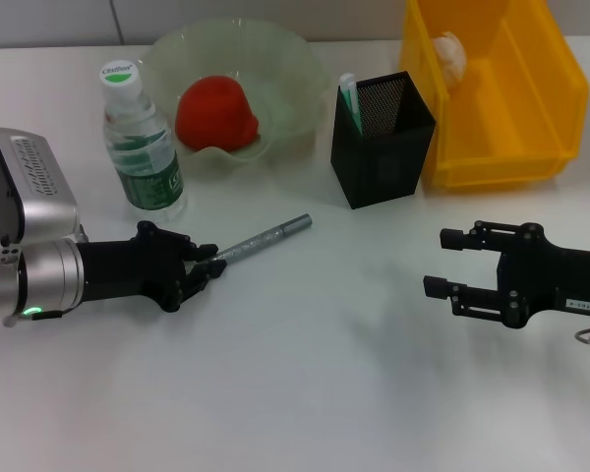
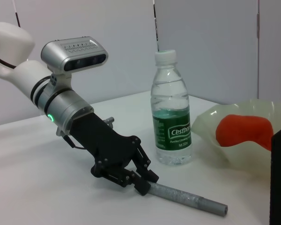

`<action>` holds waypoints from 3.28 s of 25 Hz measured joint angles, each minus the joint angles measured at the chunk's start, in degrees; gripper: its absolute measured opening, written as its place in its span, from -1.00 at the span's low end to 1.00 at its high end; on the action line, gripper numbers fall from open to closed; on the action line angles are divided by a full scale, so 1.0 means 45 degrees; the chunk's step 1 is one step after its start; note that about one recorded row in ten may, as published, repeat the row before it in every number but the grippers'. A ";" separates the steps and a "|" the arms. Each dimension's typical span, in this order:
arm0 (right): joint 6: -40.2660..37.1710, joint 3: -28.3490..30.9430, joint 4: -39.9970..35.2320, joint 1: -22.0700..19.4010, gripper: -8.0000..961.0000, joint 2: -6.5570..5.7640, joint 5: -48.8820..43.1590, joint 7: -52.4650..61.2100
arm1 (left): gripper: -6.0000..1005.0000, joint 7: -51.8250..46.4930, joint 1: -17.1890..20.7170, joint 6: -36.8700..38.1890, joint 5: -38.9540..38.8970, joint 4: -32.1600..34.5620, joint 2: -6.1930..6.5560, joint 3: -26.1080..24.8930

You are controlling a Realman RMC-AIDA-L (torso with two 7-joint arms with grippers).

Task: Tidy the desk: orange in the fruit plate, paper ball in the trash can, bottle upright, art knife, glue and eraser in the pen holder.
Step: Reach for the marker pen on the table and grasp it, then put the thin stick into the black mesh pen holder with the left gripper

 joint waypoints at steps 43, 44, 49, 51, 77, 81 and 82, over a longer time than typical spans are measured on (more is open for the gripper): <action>-0.0145 0.0138 0.0001 0.0031 0.36 0.0000 -0.0001 0.0074 | -0.60 -0.0858 -0.0015 0.0335 0.0137 0.0221 0.0098 0.0021; -0.0145 0.0137 0.0000 0.0032 0.36 0.0000 -0.0001 0.0075 | -0.59 -0.0858 -0.0025 0.0311 0.0137 0.0218 0.0098 0.0050; -0.0145 0.0142 0.0000 0.0028 0.36 0.0000 -0.0001 0.0077 | -0.55 -0.0858 -0.0042 0.0260 0.0194 0.0210 0.0088 0.0089; -0.0145 0.0151 0.0001 0.0029 0.36 0.0000 -0.0001 0.0077 | -0.54 -0.0859 -0.0041 0.0240 0.0446 0.0231 0.0029 0.0012; -0.0137 0.0157 0.0001 0.0010 0.36 0.0000 0.0000 0.0077 | -0.66 -0.0975 -0.0032 0.0263 0.0470 0.0332 0.0039 0.0000; -0.0139 0.0164 0.0001 0.0001 0.36 0.0000 -0.0001 0.0077 | -0.66 -0.0986 -0.0033 0.0395 0.0470 0.0350 0.0058 0.0000; -0.0139 0.0169 0.0001 -0.0004 0.36 -0.0001 -0.0001 0.0078 | -0.66 -0.0990 -0.0032 0.0426 0.0469 0.0373 0.0061 0.0002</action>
